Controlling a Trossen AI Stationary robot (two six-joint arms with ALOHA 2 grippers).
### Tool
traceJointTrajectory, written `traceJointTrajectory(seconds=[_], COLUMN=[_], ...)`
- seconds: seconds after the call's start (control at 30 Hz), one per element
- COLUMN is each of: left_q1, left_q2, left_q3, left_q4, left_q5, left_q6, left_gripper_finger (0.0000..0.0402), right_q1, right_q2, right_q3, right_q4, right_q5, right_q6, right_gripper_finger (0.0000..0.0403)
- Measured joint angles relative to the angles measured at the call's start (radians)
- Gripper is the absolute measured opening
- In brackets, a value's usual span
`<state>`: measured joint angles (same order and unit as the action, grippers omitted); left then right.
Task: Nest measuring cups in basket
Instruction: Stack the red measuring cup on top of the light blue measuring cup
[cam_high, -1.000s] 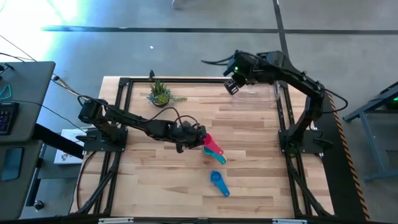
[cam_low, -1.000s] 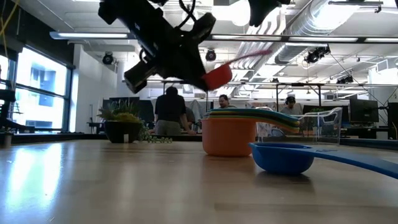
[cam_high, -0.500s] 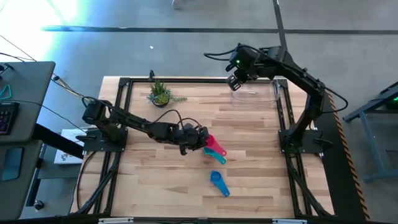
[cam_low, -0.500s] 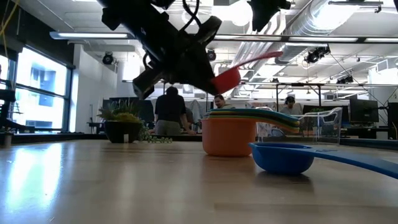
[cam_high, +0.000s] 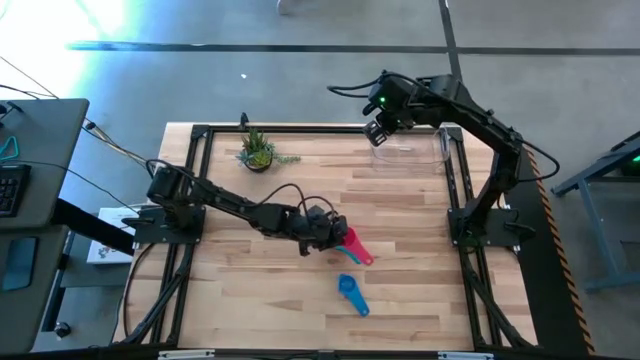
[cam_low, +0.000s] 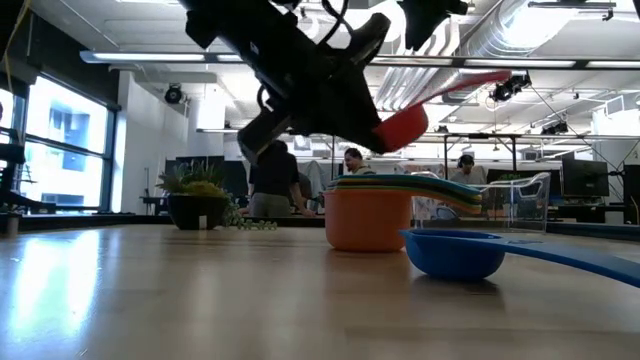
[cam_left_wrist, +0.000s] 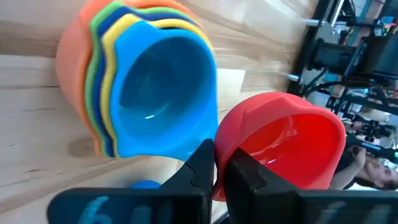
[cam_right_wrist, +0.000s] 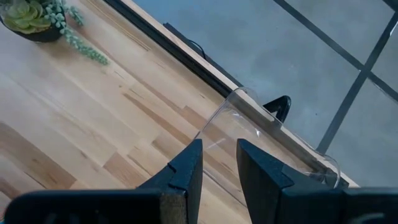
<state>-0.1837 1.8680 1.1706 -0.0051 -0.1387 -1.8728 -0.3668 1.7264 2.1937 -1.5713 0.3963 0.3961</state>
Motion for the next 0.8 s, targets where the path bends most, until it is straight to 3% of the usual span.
traceJointTrajectory(seconds=[0.2,0.4,0.8], left_q1=[0.0,0.0,-0.001], left_q2=[-0.045,-0.12,-0.104], left_q3=[0.01,0.009,0.01], left_q4=[-0.105,-0.312,-0.309], left_q5=[0.025,0.005,0.017], left_q6=[0.05,0.05,0.037], left_gripper_finger=[0.001,0.001,0.001], right_q1=[0.0,0.0,0.0], right_q2=[0.0,0.0,0.0], right_q3=[0.0,0.0,0.0], right_q4=[0.0,0.0,0.0], right_q5=[0.0,-0.002,-0.016], right_q6=[0.006,0.016,0.032], right_gripper_finger=[0.0092,0.0092,0.0092])
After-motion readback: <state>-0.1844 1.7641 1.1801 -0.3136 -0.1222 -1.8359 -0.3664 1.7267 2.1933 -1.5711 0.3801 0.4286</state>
